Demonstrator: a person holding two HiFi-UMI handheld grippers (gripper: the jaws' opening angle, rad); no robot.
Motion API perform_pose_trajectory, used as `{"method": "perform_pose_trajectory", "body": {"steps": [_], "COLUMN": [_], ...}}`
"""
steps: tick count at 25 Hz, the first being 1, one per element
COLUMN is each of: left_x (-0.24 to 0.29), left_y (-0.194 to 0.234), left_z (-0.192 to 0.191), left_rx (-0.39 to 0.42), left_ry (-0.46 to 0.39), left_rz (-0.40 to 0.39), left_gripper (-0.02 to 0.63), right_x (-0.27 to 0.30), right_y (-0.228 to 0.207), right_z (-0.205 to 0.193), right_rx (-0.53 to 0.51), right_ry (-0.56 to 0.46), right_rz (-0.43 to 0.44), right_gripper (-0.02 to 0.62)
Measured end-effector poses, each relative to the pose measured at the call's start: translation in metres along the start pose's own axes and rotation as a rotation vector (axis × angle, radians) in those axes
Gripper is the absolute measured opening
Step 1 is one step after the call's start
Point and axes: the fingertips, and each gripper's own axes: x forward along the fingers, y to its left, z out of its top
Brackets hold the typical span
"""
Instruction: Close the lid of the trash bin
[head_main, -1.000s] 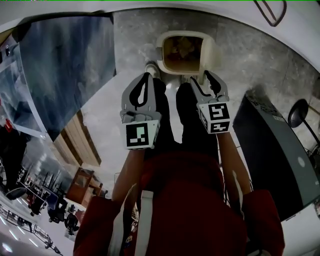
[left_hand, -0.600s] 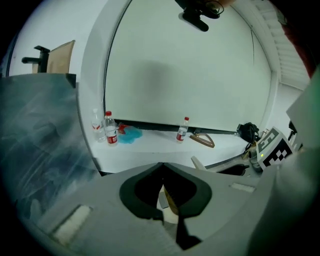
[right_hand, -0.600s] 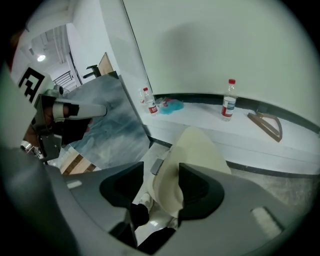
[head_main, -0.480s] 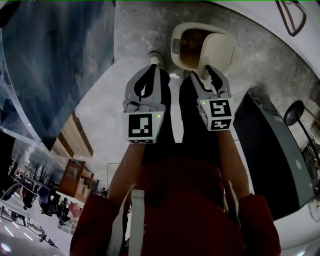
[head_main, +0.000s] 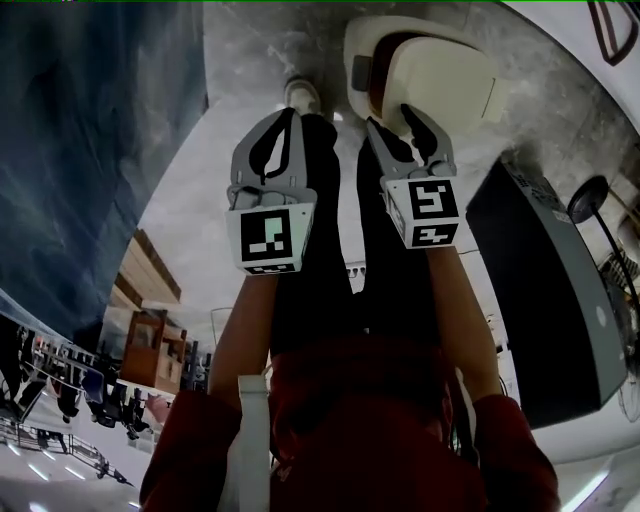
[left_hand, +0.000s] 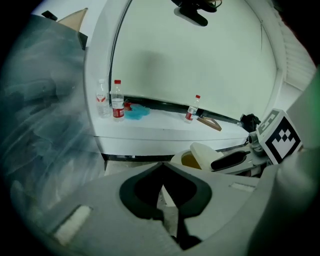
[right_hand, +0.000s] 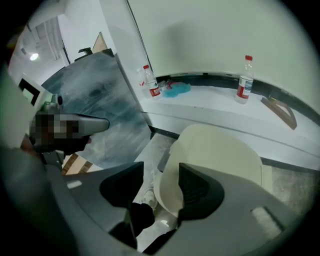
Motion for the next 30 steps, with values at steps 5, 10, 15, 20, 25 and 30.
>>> {"method": "perform_pose_trajectory", "body": {"steps": [5,10,15,20,25,30], "left_x": [0.017,0.026,0.027,0.026,0.027,0.028], "left_y": [0.002,0.009,0.012,0.017,0.021,0.024], "left_z": [-0.011,-0.018,-0.023,-0.027,-0.024,-0.019], "left_rx": [-0.007,-0.030,-0.032,-0.036,-0.030,-0.022], "left_ry": [0.016,0.018,0.027,0.029,0.025,0.017], "left_rz": [-0.028,-0.035,-0.056,-0.062,-0.077,-0.094], "left_gripper": [0.005,0.005,0.005,0.005,0.005,0.005], "right_x": [0.025,0.046,0.057,0.059,0.068,0.071], "right_y": [-0.001,0.000,-0.001,0.001,0.003,0.002], "right_z": [-0.008,-0.017,-0.021,-0.022,-0.024,-0.025], "right_rx": [0.018,0.023,0.027,0.029,0.033,0.057], "right_ry": [0.029,0.063,0.095,0.096,0.106,0.096], "right_rz": [-0.012,-0.025,-0.043,-0.075,-0.080,-0.109], "right_gripper": [0.221,0.224,0.229,0.227,0.227,0.236]}}
